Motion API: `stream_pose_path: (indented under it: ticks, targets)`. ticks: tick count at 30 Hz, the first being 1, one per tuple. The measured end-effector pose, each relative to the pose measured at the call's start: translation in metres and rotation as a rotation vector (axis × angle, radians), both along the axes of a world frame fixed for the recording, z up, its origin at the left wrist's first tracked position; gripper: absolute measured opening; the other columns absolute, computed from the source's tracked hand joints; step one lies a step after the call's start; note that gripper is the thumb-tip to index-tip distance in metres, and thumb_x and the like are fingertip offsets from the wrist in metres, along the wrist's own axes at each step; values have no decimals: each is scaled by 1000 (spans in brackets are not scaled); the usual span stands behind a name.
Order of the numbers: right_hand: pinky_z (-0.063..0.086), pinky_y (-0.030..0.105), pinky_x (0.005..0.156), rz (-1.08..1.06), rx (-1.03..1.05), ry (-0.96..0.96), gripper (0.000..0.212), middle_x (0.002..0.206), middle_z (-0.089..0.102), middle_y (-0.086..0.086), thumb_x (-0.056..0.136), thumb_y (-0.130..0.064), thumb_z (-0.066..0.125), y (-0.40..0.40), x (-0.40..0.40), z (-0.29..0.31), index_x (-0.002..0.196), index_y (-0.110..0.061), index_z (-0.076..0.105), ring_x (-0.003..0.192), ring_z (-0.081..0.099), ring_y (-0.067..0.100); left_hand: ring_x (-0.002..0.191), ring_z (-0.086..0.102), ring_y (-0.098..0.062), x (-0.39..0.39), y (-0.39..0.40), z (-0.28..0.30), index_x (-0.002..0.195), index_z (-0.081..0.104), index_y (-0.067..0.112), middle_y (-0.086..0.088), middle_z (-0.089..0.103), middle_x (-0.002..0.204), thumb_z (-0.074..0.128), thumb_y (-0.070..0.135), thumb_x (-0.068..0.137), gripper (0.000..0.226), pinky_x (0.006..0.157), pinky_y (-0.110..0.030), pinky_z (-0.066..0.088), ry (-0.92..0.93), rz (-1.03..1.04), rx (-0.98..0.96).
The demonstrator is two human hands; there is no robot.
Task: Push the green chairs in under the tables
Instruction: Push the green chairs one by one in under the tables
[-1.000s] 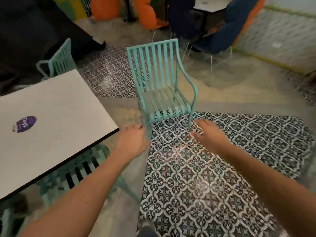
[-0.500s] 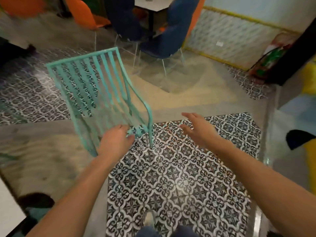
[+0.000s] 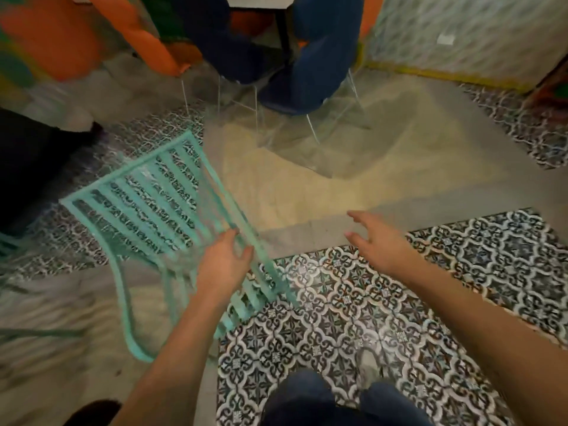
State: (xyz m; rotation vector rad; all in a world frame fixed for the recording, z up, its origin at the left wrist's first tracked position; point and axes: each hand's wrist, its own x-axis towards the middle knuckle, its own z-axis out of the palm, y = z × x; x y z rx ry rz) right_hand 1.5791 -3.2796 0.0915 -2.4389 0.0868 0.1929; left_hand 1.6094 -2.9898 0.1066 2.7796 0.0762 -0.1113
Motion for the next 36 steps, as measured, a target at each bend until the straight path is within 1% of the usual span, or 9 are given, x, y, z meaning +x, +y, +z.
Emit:
stream_pose_path:
  ticks: [3,4,7,11,15,20,24,28,36]
  targets:
    - [27,29,109,54,10,11,52,149,41,5,99,-36,47,-15,45,5,147,-17,37,135,38,20,116,55,-29,31,-17,8,136,48,17,-11,54,134,55,40,92,50,93,-38,44,-39,47,1]
    - [28,30,109,101,8,12,52,148,42,5,98,-36,48,-25,91,4,146,-18,38,135,39,20,118,53,-29,63,-25,6,135,49,17,-10,53,135,55,41,92,49,94,-38,43,-48,115,-13]
    - [31,33,108,141,11,-24,51,144,47,5,96,-37,51,-38,156,-1,143,-19,43,132,43,20,122,50,-24,107,-33,-1,135,50,18,-4,49,138,53,45,93,50,96,-39,42,-72,197,-28]
    - [37,34,104,210,-4,-44,50,140,51,2,96,-40,51,-43,264,-16,141,-21,45,127,47,18,123,48,-25,194,-38,-27,135,50,16,-6,47,137,58,40,92,50,100,-39,39,-97,278,-161]
    - [34,30,104,326,-52,-33,49,141,51,2,96,-39,51,-38,357,-13,141,-20,46,127,47,17,118,51,-25,275,-42,-35,137,48,18,-6,45,138,56,42,93,51,96,-35,40,-54,367,-225]
    - [31,23,100,402,-41,-25,49,141,50,2,97,-39,50,-27,466,-2,141,-20,45,127,46,16,116,55,-24,365,-31,-20,132,53,16,-5,52,129,57,40,92,46,92,-38,47,-67,432,-243]
    - [30,20,100,502,28,-27,49,141,49,1,96,-39,50,-1,556,-14,141,-19,46,128,46,15,118,54,-25,431,-11,-25,132,53,17,-7,53,132,57,40,92,46,95,-41,46,-80,560,-215]
    - [32,24,102,699,51,-35,50,140,50,-1,97,-43,48,42,663,-30,140,-19,46,128,46,16,120,53,-27,500,4,-34,132,54,13,-11,53,133,58,40,92,48,99,-42,44,-115,747,-194]
    - [35,33,106,1103,36,-91,50,142,47,-2,96,-41,50,169,806,-6,142,-21,43,131,41,17,119,53,-28,569,58,-16,131,54,9,-12,55,131,59,34,92,47,98,-38,40,-180,1108,-137]
